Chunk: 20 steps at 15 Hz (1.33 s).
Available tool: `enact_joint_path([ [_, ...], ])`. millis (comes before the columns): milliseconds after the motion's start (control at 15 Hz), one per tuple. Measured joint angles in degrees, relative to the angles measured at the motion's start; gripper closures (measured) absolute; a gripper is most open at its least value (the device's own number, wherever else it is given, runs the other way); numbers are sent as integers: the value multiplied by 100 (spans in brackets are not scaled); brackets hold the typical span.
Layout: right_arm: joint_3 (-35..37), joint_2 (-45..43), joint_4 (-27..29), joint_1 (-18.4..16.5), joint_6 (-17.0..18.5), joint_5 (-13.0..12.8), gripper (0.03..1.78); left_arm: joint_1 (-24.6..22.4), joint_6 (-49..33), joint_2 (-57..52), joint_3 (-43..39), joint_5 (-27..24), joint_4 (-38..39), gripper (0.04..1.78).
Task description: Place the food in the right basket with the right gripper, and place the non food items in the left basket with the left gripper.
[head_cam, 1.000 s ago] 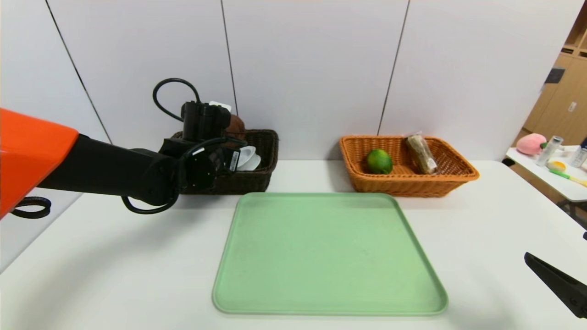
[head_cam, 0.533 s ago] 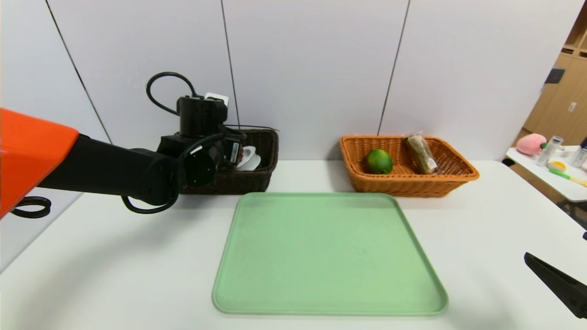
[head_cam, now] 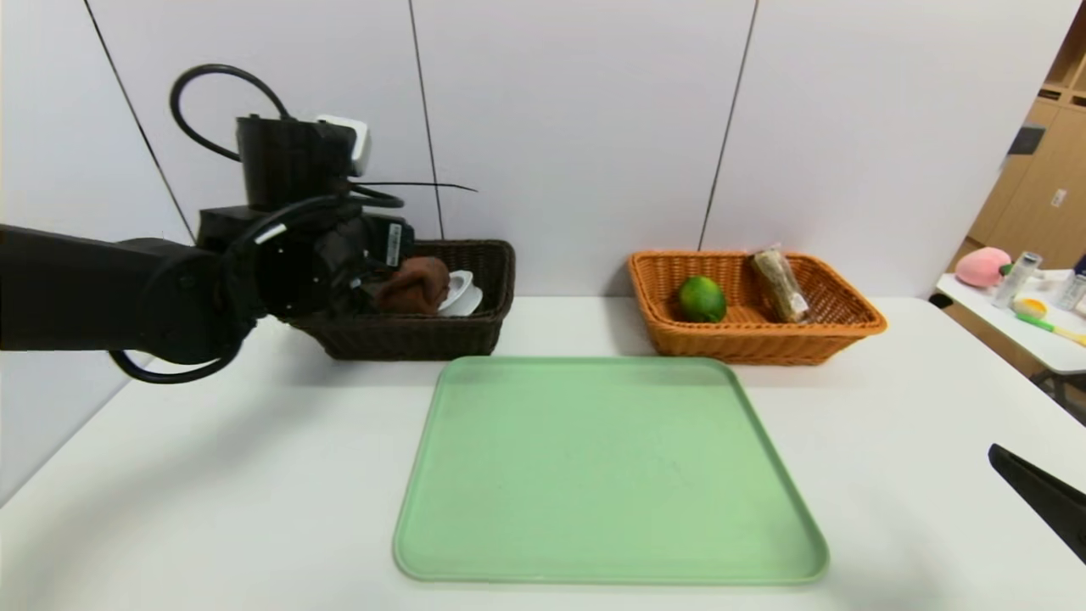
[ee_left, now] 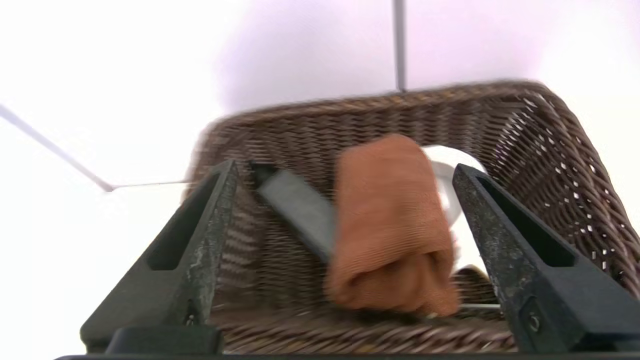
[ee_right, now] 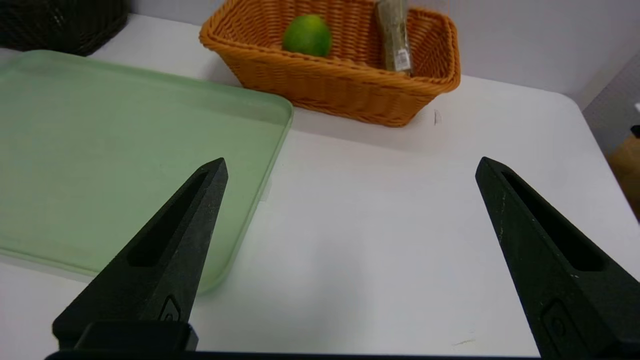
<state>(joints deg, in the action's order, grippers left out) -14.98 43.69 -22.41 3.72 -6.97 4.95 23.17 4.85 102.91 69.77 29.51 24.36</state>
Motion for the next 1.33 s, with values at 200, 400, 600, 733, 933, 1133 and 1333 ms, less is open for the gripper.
enact_joint_path([
  [200, -516, -69, 129, -20, -5, -294, 10, -502, 7, -923, -613, -323, -276, 22],
  [400, -1079, -340, 584, -28, -16, -550, 10, -1224, 0, -2354, -1412, -717, -595, 19],
  [600, -1654, -965, 1801, -22, -99, -517, 10, -1626, -20, -3911, -1958, -883, -1331, 16],
  [733, -1890, -1396, 2486, -4, -137, -511, 10, -1748, -26, -4845, -2302, -934, -1749, 15],
  [933, -2035, -1988, 3150, 2, -250, -511, 10, -1819, -28, -6044, -2840, -945, -2070, 15],
  [1133, -2104, -2399, 3541, 5, -276, -511, 10, -1852, -59, -7036, -3143, -946, -2816, 14],
  [1333, -2146, -2675, 3725, 0, -294, -506, 10, -2050, -401, -7778, -3272, -964, -3582, 13],
])
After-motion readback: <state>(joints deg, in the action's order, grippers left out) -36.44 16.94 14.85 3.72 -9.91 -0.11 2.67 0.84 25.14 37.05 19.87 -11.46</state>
